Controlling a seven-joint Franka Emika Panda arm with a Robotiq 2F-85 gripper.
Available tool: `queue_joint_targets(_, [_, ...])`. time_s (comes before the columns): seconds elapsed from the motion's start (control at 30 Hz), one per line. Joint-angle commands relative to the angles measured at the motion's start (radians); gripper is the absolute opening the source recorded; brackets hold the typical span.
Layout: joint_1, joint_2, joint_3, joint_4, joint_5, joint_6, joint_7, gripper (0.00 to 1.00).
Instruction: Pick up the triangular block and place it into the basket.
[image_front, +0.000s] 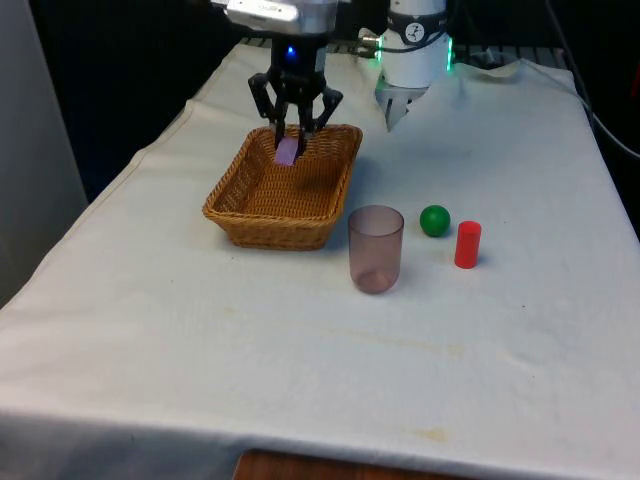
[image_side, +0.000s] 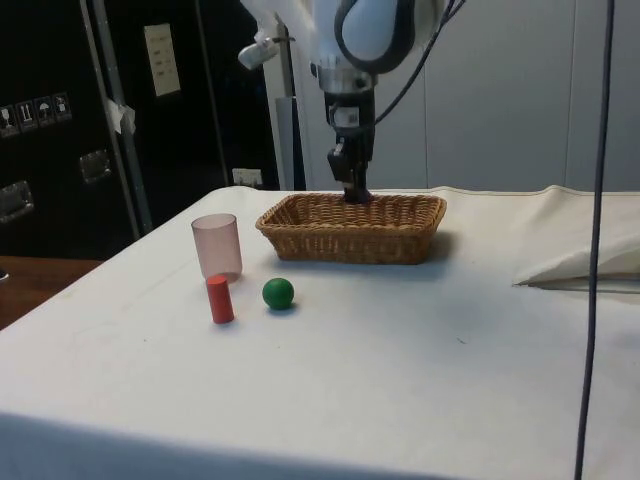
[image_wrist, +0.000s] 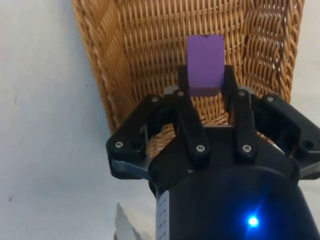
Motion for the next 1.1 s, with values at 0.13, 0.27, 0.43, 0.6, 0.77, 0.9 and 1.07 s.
queue_joint_targets(0.13, [-0.011,0.026,0.013,-0.009,0.06,0.059,-0.042,0.33])
queue_joint_targets(0.27, [-0.011,0.048,0.016,-0.01,0.088,0.087,-0.058,0.33])
queue_joint_targets(0.43, [-0.01,0.077,0.017,-0.008,0.105,0.109,-0.064,0.33])
queue_joint_targets(0.6, [0.0,0.105,0.003,-0.002,0.09,0.117,-0.049,0.33])
queue_joint_targets(0.77, [-0.012,0.118,0.021,-0.001,0.112,0.134,-0.06,0.34])
queue_joint_targets(0.9, [0.0,0.127,0.004,0.002,0.092,0.129,-0.046,0.56])
queue_joint_targets(1.07, [-0.011,0.125,0.021,0.001,0.111,0.135,-0.058,0.75])
